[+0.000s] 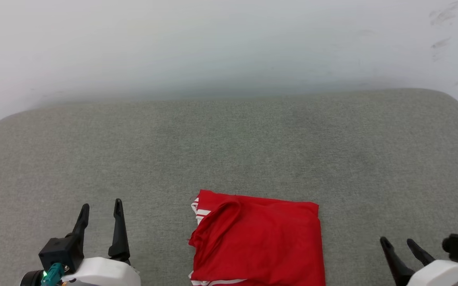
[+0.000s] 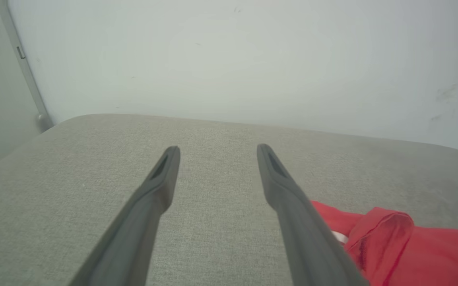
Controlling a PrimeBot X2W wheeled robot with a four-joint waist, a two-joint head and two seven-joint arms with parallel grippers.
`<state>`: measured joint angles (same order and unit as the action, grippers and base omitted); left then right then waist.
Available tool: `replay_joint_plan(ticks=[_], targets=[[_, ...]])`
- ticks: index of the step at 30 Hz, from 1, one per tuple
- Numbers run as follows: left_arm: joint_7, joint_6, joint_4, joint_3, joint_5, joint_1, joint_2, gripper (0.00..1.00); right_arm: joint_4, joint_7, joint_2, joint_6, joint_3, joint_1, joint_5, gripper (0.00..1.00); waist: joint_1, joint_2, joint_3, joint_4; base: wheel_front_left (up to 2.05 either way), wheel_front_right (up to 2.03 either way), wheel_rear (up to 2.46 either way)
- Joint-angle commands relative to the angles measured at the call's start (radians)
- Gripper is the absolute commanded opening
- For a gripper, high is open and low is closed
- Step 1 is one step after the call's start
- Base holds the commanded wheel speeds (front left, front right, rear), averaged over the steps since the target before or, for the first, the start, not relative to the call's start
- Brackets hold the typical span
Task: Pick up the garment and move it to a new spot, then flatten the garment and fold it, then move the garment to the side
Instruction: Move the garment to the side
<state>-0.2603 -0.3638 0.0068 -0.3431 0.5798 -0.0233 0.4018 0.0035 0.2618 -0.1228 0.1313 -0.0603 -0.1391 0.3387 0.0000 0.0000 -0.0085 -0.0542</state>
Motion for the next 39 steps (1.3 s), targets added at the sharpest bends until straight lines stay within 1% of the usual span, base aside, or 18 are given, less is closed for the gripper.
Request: replay_joint_plan(ticks=[1, 2, 3, 4, 8, 9, 10, 11, 13, 15, 18, 24, 25, 26, 27, 32, 37, 39], targets=[[-0.006, 0.001, -0.006, 0.01, -0.011, 0.008, -0.007, 1.0, 0.026, 0.05, -0.017, -0.001, -0.018, 0.025, 0.069, 1.0, 0.0, 0.0, 0.011, 0.021, 0.0, 0.0, 0.0], [-0.006, 0.001, -0.006, 0.01, -0.011, 0.008, -0.007, 1.0, 0.026, 0.05, -0.017, -0.001, -0.018, 0.025, 0.069, 1.0, 0.0, 0.0, 0.011, 0.021, 0.0, 0.0, 0.0], [-0.006, 0.007, -0.012, 0.014, -0.021, 0.018, -0.019, 1.0, 0.077, 0.13, -0.053, -0.001, -0.049, 0.038, 0.134, 1.0, 0.0, 0.0, 0.026, 0.044, 0.0, 0.0, 0.0], [-0.006, 0.007, -0.012, 0.014, -0.021, 0.018, -0.019, 1.0, 0.077, 0.13, -0.053, -0.001, -0.049, 0.038, 0.134, 1.0, 0.0, 0.0, 0.026, 0.044, 0.0, 0.0, 0.0], [-0.006, 0.019, -0.024, 0.013, -0.047, 0.038, -0.043, 1.0, 0.179, 0.317, -0.068, -0.001, -0.083, 0.082, 0.29, 1.0, 0.0, 0.0, 0.057, 0.091, 0.0, 0.0, 0.0], [-0.006, 0.024, -0.025, 0.012, -0.053, 0.044, -0.051, 1.0, 0.195, 0.352, -0.065, -0.001, -0.088, 0.102, 0.328, 1.0, 0.0, 0.0, 0.063, 0.103, 0.0, 0.0, 0.0], [-0.005, 0.033, -0.023, 0.008, -0.063, 0.056, -0.06, 1.0, 0.234, 0.431, -0.042, -0.001, -0.098, 0.129, 0.406, 1.0, 0.0, 0.0, 0.079, 0.126, 0.0, 0.0, 0.0], [-0.005, 0.033, -0.023, 0.008, -0.063, 0.056, -0.06, 1.0, 0.234, 0.431, -0.042, -0.001, -0.098, 0.129, 0.406, 1.0, 0.0, 0.0, 0.079, 0.126, 0.0, 0.0, 0.0], [-0.005, 0.042, -0.019, 0.006, -0.072, 0.07, -0.072, 1.0, 0.261, 0.481, -0.039, -0.001, -0.096, 0.161, 0.453, 1.0, 0.0, 0.0, 0.095, 0.146, 0.0, 0.0, 0.0], [-0.006, 0.05, -0.014, 0.002, -0.083, 0.084, -0.081, 1.0, 0.29, 0.52, -0.01, -0.001, -0.097, 0.199, 0.52, 1.0, 0.0, 0.0, 0.112, 0.162, 0.0, 0.0, 0.0], [-0.006, 0.063, -0.004, -0.003, -0.092, 0.108, -0.091, 1.0, 0.341, 0.552, 0.008, -0.001, -0.093, 0.25, 0.585, 1.0, 0.0, 0.0, 0.135, 0.182, 0.0, 0.0, 0.0], [-0.006, 0.083, 0.018, -0.003, -0.103, 0.135, -0.103, 1.0, 0.453, 0.595, 0.033, -0.002, -0.04, 0.287, 0.625, 1.0, 0.0, 0.0, 0.15, 0.203, 0.0, 0.0, 0.0], [-0.006, 0.085, 0.022, -0.001, -0.104, 0.136, -0.103, 1.0, 0.465, 0.592, 0.032, -0.002, -0.031, 0.29, 0.623, 0.84, 0.0, 0.0, 0.149, 0.204, 0.0, 0.0, 0.0], [-0.006, 0.088, 0.025, 0.0, -0.107, 0.136, -0.103, 1.0, 0.468, 0.584, 0.03, -0.002, -0.022, 0.293, 0.62, 0.35, 0.0, 0.0, 0.147, 0.204, 0.0, 0.0, 0.0], [-0.006, 0.09, 0.035, 0.001, -0.11, 0.124, -0.101, 1.0, 0.453, 0.558, 0.009, -0.002, 0.003, 0.302, 0.612, 0.0, 0.0, 0.0, 0.134, 0.195, 0.0, 0.0, 0.0], [-0.006, 0.107, 0.052, -0.008, -0.114, 0.12, -0.084, 1.0, 0.388, 0.496, -0.054, -0.001, 0.072, 0.327, 0.549, 0.0, 0.0, 0.0, 0.1, 0.156, 0.0, 0.0, 0.0], [-0.005, 0.115, 0.056, -0.017, -0.116, 0.104, -0.077, 1.0, 0.348, 0.449, -0.136, -0.001, 0.164, 0.347, 0.411, 0.0, 0.0, 0.0, 0.06, 0.08, 0.0, 0.0, 0.0], [-0.005, 0.117, 0.051, -0.024, -0.115, 0.101, -0.084, 1.0, 0.325, 0.445, -0.179, -0.001, 0.203, 0.359, 0.35, 0.0, 0.0, 0.0, 0.057, 0.041, 0.0, 0.0, 0.0]])
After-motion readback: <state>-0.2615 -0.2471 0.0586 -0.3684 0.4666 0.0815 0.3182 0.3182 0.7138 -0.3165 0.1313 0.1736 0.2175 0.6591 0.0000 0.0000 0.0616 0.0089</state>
